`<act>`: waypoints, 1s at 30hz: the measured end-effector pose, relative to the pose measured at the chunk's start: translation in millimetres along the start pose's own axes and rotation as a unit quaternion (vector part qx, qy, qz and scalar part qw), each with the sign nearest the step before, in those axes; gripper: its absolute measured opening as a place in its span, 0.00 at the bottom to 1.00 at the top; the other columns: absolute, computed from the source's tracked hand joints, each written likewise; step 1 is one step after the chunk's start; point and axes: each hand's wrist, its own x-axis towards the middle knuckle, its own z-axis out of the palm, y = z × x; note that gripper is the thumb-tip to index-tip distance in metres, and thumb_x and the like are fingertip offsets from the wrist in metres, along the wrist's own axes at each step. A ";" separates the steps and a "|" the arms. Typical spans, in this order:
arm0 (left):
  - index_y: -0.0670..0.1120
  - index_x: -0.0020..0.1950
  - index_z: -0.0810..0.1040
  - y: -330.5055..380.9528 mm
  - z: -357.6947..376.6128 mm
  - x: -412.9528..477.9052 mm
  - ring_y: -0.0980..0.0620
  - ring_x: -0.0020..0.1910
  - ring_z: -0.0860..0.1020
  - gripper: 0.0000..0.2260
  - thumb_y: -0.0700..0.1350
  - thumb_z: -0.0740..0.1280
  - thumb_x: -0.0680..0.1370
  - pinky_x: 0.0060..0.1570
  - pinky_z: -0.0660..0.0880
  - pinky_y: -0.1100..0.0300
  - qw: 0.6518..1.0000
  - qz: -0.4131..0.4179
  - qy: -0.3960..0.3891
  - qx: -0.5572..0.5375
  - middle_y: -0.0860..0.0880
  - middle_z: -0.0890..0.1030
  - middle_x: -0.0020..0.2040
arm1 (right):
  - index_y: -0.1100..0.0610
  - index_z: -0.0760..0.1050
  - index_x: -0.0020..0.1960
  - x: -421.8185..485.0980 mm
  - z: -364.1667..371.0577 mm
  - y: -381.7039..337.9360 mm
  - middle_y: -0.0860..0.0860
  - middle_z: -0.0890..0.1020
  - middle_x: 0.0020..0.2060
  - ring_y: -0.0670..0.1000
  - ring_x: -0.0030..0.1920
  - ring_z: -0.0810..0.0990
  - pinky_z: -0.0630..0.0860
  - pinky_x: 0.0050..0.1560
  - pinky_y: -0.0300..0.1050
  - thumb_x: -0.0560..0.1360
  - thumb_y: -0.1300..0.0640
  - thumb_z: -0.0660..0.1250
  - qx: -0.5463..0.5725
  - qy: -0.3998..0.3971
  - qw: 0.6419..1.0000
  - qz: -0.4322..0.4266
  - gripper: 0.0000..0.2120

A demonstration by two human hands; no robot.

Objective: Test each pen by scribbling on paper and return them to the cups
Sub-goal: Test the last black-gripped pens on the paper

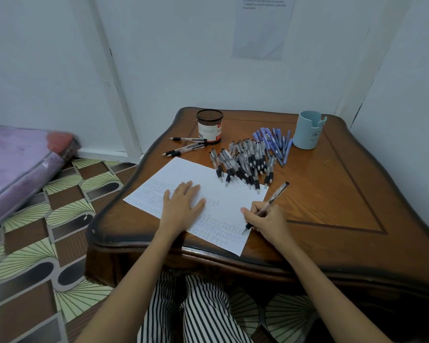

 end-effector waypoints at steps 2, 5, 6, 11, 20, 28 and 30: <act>0.53 0.75 0.59 0.1 0.1 0.3 0.52 0.76 0.51 0.23 0.57 0.52 0.81 0.73 0.43 0.45 1.000 0.000 0.000 0.001 0.52 0.55 0.77 | 0.56 0.64 0.24 0.8 -0.1 -0.1 0.53 0.67 0.20 0.48 0.24 0.65 0.63 0.31 0.43 0.71 0.54 0.68 -0.006 0.000 1.000 -0.002 0.21; 0.53 0.75 0.59 0.3 -0.3 0.4 0.52 0.76 0.51 0.23 0.57 0.53 0.81 0.73 0.43 0.45 1.000 -0.001 0.002 -0.001 0.51 0.56 0.77 | 0.55 0.63 0.24 1.6 1.4 -0.7 0.49 0.65 0.19 0.46 0.24 0.63 0.61 0.30 0.41 0.71 0.58 0.69 -0.016 -0.001 1.000 -0.007 0.21; 0.53 0.75 0.60 0.4 -0.5 0.3 0.52 0.76 0.51 0.23 0.57 0.53 0.81 0.73 0.44 0.45 1.000 -0.001 0.005 -0.002 0.51 0.56 0.77 | 0.54 0.61 0.24 1.5 2.5 -1.5 0.48 0.63 0.19 0.44 0.24 0.62 0.59 0.29 0.40 0.70 0.58 0.67 -0.019 0.001 1.000 -0.010 0.20; 0.53 0.75 0.60 1.3 -1.2 0.0 0.52 0.76 0.51 0.23 0.57 0.53 0.81 0.73 0.44 0.46 1.000 -0.002 0.003 -0.004 0.51 0.56 0.77 | 0.56 0.61 0.25 0.7 2.4 -2.2 0.50 0.61 0.21 0.46 0.25 0.61 0.58 0.30 0.41 0.69 0.61 0.65 -0.023 0.009 1.000 -0.012 0.18; 0.53 0.75 0.59 1.2 -0.7 -0.3 0.52 0.76 0.51 0.23 0.57 0.53 0.81 0.73 0.44 0.46 1.000 -0.001 0.001 0.002 0.51 0.56 0.77 | 0.55 0.61 0.24 1.7 3.4 -0.9 0.47 0.62 0.20 0.44 0.24 0.60 0.58 0.29 0.40 0.72 0.67 0.67 -0.035 0.037 0.999 -0.014 0.23; 0.53 0.75 0.59 0.8 -0.3 0.1 0.52 0.76 0.51 0.23 0.57 0.53 0.81 0.73 0.44 0.46 1.000 0.001 0.003 0.000 0.51 0.56 0.77 | 0.55 0.58 0.25 2.3 3.4 -2.5 0.46 0.60 0.21 0.44 0.24 0.59 0.55 0.29 0.38 0.71 0.67 0.67 -0.048 0.052 0.997 -0.007 0.23; 0.53 0.75 0.59 0.9 -0.9 0.1 0.52 0.76 0.51 0.23 0.57 0.53 0.81 0.73 0.44 0.46 1.000 -0.002 0.001 -0.001 0.51 0.56 0.77 | 0.56 0.59 0.25 2.5 3.6 -3.3 0.47 0.60 0.21 0.44 0.24 0.59 0.55 0.29 0.38 0.72 0.66 0.67 -0.051 0.050 0.997 -0.005 0.23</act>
